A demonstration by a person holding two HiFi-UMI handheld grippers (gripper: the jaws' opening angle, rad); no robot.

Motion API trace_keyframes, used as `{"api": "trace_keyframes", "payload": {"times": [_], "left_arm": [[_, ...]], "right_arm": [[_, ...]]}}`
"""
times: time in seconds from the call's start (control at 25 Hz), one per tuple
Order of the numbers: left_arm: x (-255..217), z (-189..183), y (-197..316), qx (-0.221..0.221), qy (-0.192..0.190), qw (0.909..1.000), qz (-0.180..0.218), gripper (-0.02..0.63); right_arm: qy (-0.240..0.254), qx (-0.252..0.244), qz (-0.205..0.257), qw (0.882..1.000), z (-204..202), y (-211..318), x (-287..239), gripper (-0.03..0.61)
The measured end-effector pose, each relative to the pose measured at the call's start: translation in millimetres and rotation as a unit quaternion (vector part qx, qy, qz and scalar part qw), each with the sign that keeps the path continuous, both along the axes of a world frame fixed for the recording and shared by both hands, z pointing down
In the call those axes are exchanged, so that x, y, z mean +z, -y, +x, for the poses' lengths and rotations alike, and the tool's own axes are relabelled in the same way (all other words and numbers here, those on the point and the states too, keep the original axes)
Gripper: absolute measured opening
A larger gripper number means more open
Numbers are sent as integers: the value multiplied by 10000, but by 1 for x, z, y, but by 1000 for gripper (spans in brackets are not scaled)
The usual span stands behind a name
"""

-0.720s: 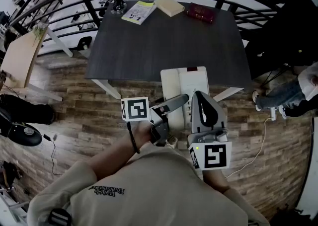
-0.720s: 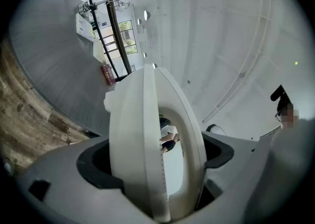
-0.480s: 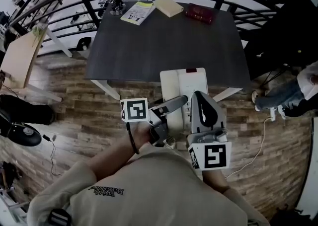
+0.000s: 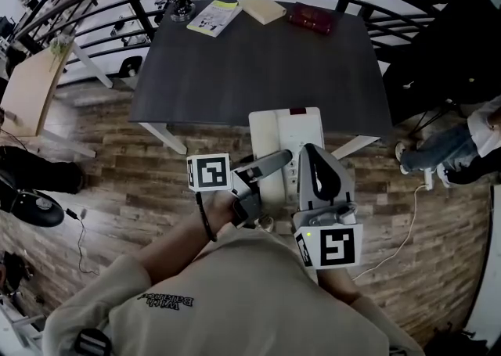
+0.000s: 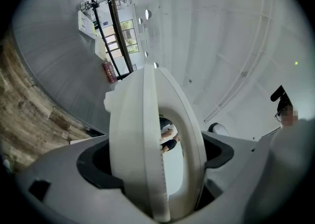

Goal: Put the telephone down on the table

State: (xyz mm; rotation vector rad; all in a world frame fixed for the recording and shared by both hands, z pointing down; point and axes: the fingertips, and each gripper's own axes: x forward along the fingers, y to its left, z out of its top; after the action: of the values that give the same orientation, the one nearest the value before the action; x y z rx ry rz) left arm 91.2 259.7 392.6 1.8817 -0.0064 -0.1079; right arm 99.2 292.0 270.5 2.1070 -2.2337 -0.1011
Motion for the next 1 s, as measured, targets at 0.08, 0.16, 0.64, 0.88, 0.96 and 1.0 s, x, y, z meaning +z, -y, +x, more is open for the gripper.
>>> {"api": "trace_keyframes", "payload": {"times": [0.08,0.16,0.64,0.88,0.96,1.0], "left_arm": [[1,3,-2,-35,-10,10000,-2,471],[1,4,-4,-80,-33,10000,-14,471],[-7,-13,-5,-758,-440,9960,-186,471],[-9,-50,30,-1281,-209,9915,51,471],[-8,-63,45,-1437,-199,9894,62,471],[-7,-69,54,-1502,-195,9884,105,471]], "right_arm": [[-4,-29,25,10000,3,-2,0,2],[0,-58,43,10000,5,-4,1,2],[-40,-700,227,9973,-10,-3,1,2],[-1,-1176,321,9925,-37,30,-4,2],[4,-1343,351,9903,-49,48,-4,2],[-2,-1428,376,9890,-56,57,-4,2]]}}
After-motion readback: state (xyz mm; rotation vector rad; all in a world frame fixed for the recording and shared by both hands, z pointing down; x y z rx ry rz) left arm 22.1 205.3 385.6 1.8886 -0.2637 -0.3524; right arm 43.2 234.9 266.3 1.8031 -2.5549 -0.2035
